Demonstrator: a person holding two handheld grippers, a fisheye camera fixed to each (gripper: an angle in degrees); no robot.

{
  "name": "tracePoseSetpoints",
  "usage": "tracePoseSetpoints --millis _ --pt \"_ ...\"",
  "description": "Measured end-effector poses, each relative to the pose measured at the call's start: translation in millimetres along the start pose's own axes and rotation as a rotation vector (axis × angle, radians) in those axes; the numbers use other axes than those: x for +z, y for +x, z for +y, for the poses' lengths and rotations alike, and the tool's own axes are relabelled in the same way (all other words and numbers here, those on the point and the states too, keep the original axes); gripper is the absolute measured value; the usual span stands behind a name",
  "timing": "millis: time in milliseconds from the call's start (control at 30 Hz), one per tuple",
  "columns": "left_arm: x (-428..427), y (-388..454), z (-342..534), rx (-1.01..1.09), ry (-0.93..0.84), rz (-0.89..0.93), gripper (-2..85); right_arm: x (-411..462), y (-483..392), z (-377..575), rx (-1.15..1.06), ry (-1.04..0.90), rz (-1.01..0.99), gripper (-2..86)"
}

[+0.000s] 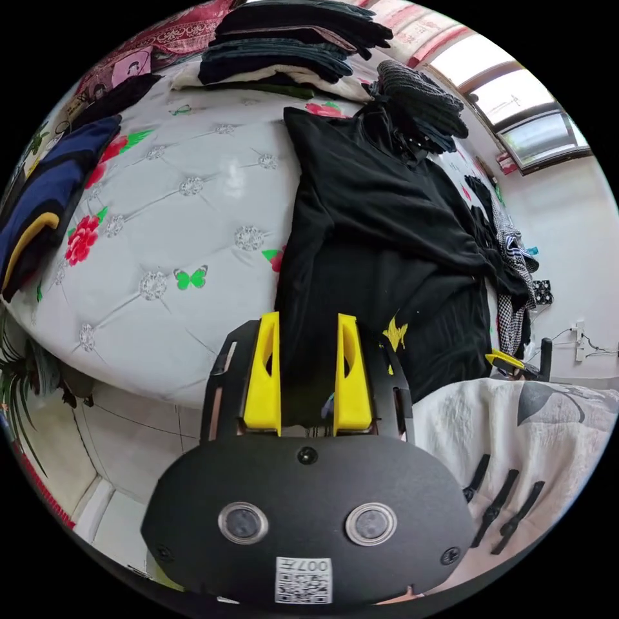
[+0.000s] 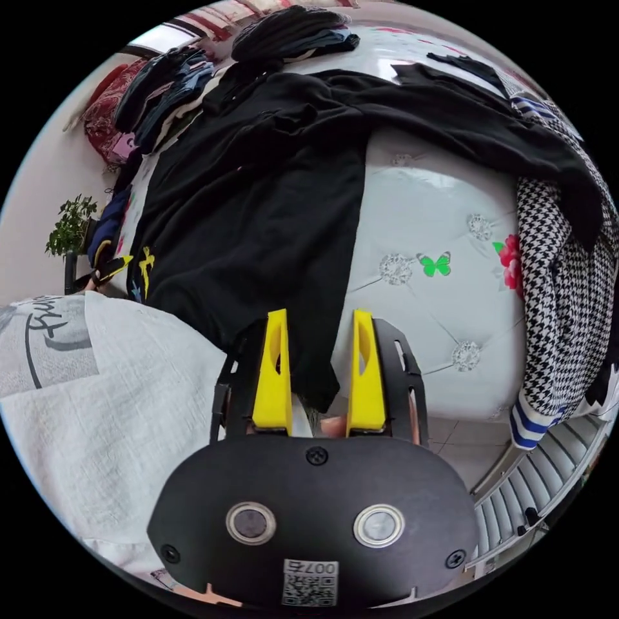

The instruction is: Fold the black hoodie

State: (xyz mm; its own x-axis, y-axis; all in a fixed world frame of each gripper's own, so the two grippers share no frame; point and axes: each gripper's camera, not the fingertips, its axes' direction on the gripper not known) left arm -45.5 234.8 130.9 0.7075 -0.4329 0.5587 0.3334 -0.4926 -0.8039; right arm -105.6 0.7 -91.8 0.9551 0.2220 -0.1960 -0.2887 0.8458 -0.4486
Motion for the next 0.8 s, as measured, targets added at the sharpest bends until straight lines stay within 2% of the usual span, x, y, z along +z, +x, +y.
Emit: tracePoseSetpoints --millis 100,167,267,333,367,433,600,700,800 --pt "3.4 10.5 7.6 0.033 0.001 -0.167 7.2 0.4 -14.2 -1.3 -0.096 -0.060 0.024 2.9" --pt "1.9 14.9 3.2 0.074 -0.064 -0.252 4.2 -5.9 -16.0 5.2 -0.140 -0.116 0.024 1.7" --pt "7.1 14.9 8.8 0.154 -0.082 -0.365 2.5 -18.2 -6.2 39.5 -0.161 -0.099 0.133 1.0" --pt "4.6 10.5 12.6 0.145 -0.059 -0.362 2.2 -6.3 13.2 57.8 -0.096 -0.117 0.062 1.1" --pt "3.2 7.8 12.8 0.127 -0.060 -0.352 2.4 -2.4 27.8 64.9 -0.023 -0.111 -0.036 1.4" --pt "-8.0 -7.5 18.3 0.023 -0.048 -0.281 3.6 -8.8 48.9 72.5 0.097 -0.056 -0.133 2.4" --pt "-34.4 -44.5 54.4 -0.191 0.007 -0.154 4.6 -83.9 121.8 88.0 0.343 0.477 -0.294 6.1" --pt "-48.5 -61.7 76.4 -0.290 0.009 -0.123 2.9 -104.0 173.7 78.1 0.505 0.710 -0.437 8.2" --pt "-69.2 -70.4 95.2 -0.345 0.048 -0.103 1.4 -118.4 209.8 59.6 0.607 0.851 -0.474 9.2"
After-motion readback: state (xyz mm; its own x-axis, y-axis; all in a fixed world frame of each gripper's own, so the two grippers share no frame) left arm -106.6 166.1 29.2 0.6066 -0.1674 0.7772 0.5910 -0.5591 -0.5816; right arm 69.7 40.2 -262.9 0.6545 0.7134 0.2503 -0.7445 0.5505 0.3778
